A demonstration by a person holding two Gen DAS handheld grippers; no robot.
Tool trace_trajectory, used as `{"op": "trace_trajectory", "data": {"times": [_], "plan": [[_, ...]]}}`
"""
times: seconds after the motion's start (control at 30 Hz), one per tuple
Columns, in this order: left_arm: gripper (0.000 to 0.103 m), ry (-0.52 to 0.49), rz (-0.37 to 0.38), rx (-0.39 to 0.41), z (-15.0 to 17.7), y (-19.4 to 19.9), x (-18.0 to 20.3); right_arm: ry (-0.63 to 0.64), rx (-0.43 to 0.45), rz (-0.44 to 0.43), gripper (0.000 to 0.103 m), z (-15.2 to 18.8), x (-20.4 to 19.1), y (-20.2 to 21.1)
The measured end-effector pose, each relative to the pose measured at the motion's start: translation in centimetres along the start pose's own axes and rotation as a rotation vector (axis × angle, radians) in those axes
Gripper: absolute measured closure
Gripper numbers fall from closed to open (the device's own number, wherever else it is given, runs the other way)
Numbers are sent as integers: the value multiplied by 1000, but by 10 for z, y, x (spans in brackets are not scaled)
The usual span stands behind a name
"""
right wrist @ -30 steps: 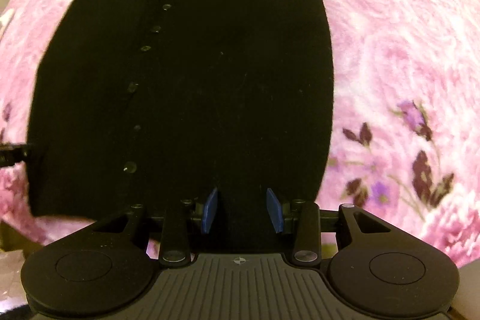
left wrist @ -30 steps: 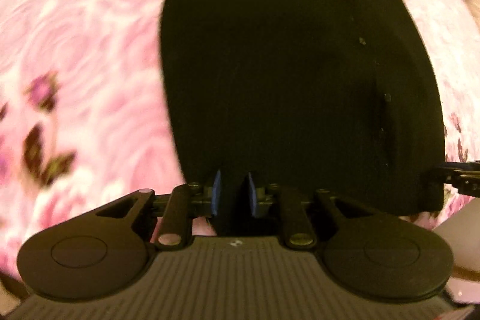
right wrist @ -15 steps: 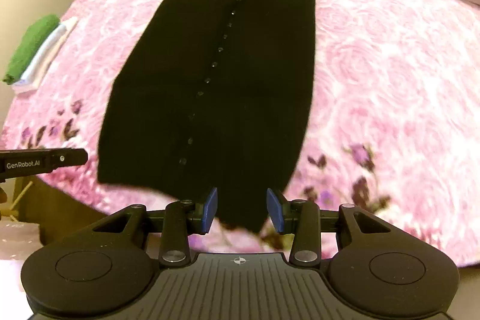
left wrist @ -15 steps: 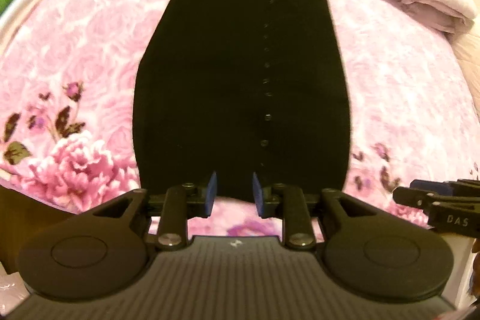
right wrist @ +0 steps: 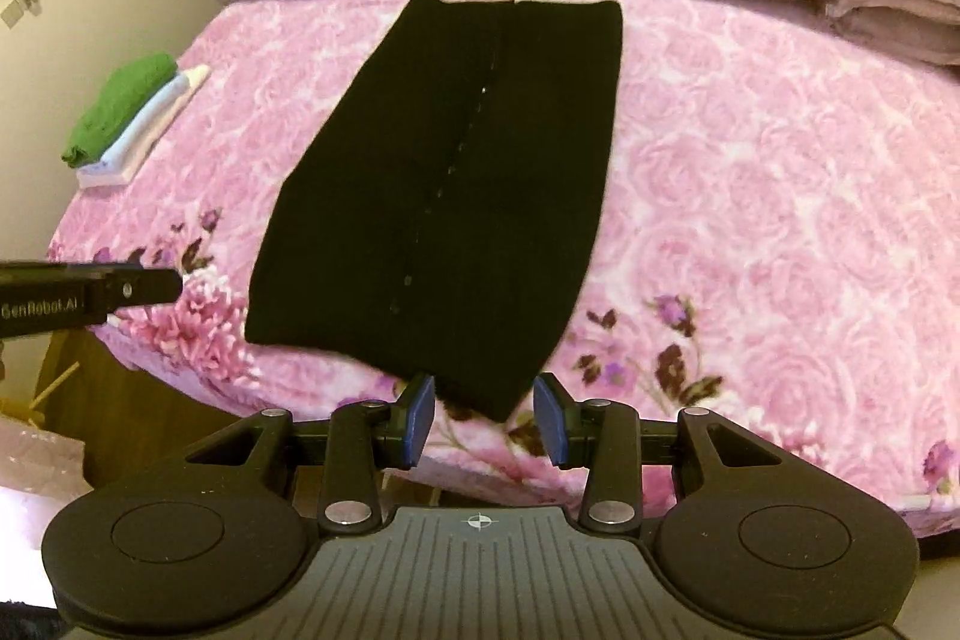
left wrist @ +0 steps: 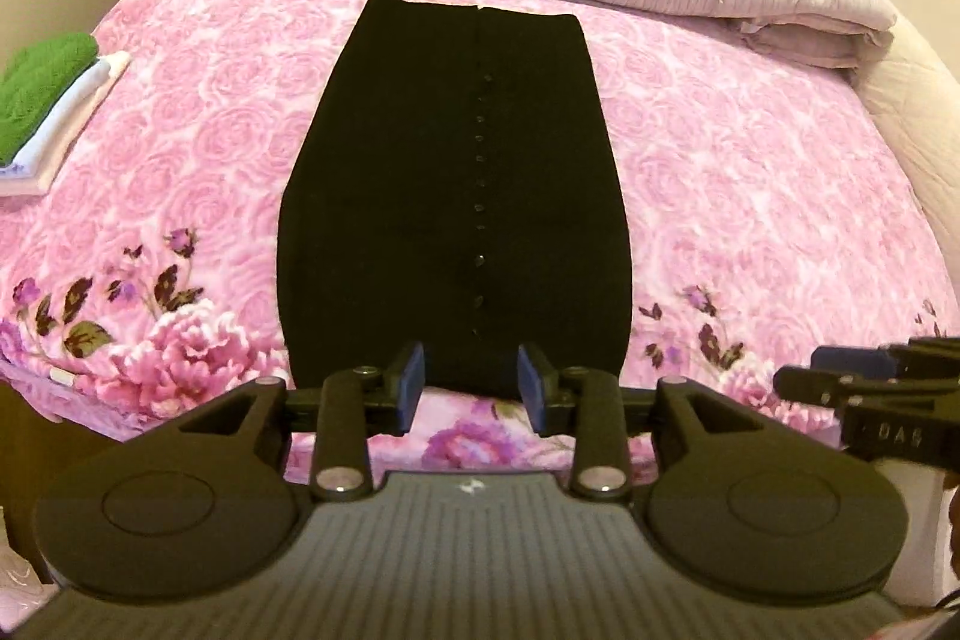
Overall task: Fold clothes
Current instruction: 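Move both open grippers back to the garment's hem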
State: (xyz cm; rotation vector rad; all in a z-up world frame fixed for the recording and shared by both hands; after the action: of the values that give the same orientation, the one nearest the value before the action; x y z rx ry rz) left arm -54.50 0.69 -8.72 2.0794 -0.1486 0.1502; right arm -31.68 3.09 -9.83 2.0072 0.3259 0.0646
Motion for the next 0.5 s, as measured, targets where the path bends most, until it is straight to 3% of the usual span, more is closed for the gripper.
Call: {"op": "trace_trajectory", "data": {"times": [0.23,0.5], "plan": [[73,26,-41,-34,28,10,-12,-15,5,-17,62,15,3,8],[73,-3,-32,-4,23,17,-1,25,20,-34,62,16,-8,13]]}}
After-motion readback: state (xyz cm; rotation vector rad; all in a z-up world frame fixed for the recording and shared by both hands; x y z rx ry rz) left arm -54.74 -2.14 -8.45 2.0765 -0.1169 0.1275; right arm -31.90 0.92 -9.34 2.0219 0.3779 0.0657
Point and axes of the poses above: each gripper's, at about its wrist camera, not at the fingertips, and y roughly against the way its jaws point, x to its right, z to its underside, the point moved 3 cm from there along -y, roughly the way its jaws point, and after that the axes turned 6 degrees about z, right-handed, at the moved point
